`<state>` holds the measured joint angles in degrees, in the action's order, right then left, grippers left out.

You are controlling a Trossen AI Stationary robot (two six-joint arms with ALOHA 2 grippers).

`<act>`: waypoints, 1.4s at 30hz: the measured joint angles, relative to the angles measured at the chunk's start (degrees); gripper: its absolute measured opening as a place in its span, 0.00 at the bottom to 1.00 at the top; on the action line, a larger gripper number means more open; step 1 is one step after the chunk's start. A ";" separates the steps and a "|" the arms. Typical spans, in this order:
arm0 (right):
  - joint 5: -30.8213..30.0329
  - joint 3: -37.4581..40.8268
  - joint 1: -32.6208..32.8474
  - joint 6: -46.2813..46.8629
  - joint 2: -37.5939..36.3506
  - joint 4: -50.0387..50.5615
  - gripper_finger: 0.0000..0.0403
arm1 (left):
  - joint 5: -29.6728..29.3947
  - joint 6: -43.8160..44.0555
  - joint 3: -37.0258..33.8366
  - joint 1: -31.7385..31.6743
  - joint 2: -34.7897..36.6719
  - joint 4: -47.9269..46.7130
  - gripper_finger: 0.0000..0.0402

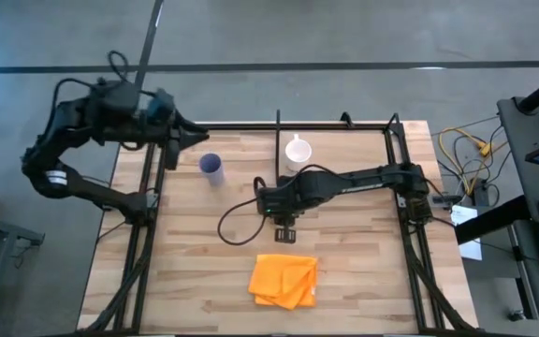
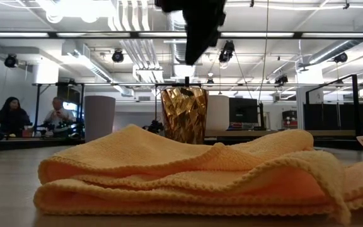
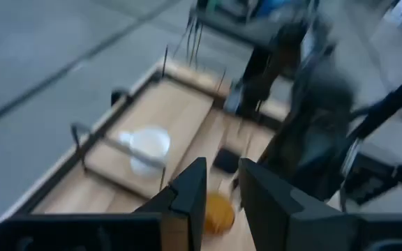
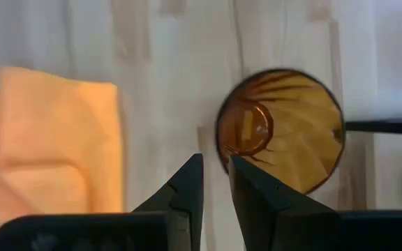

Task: Stack small to large cups/mugs on shelf
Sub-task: Put the brown cup on the shelf

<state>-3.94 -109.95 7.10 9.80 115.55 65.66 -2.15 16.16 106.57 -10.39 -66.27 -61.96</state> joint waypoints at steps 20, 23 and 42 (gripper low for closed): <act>3.03 -4.36 -3.69 -1.92 8.19 0.04 0.16 | -0.02 -1.99 -0.10 0.00 -1.71 1.47 0.18; 2.97 -4.08 -3.81 -1.92 8.17 0.47 0.16 | -0.02 -2.05 -0.10 0.00 -2.40 1.47 0.18; 2.51 -3.17 -5.05 0.41 5.38 11.97 0.02 | -0.04 -3.39 -0.01 0.00 -1.85 1.44 0.18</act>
<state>-1.43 -113.12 2.06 10.21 120.94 77.63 -2.20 12.78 106.56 -10.39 -68.12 -60.51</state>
